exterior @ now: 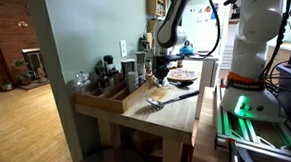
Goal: Use a tissue to wipe the wet part of the counter
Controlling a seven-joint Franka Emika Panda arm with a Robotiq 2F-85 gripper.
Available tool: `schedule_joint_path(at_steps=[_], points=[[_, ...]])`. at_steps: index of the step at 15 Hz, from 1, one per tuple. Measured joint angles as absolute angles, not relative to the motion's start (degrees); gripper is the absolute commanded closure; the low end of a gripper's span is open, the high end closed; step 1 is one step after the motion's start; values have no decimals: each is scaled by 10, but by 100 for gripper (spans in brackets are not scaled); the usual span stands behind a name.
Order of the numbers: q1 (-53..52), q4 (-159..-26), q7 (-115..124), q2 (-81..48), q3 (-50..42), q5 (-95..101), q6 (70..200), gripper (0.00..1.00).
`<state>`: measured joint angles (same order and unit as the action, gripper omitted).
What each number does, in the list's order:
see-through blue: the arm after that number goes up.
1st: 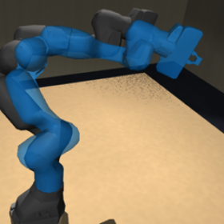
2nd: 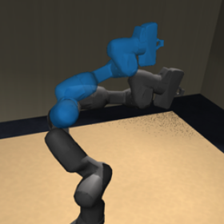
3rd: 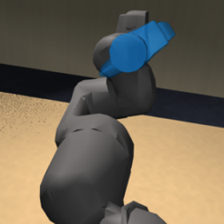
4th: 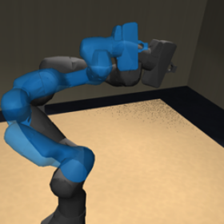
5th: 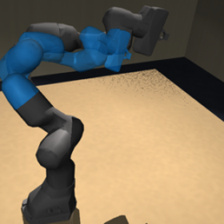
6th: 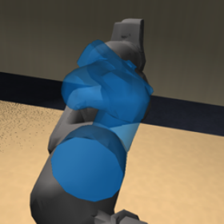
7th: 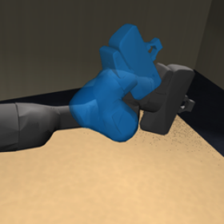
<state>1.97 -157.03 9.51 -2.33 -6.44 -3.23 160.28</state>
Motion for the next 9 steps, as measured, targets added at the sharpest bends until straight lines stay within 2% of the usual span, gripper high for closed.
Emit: schedule_joint_path(at_steps=[9], points=[[-2, -1570, -156, -8, 22, -239, 1517, 99]])
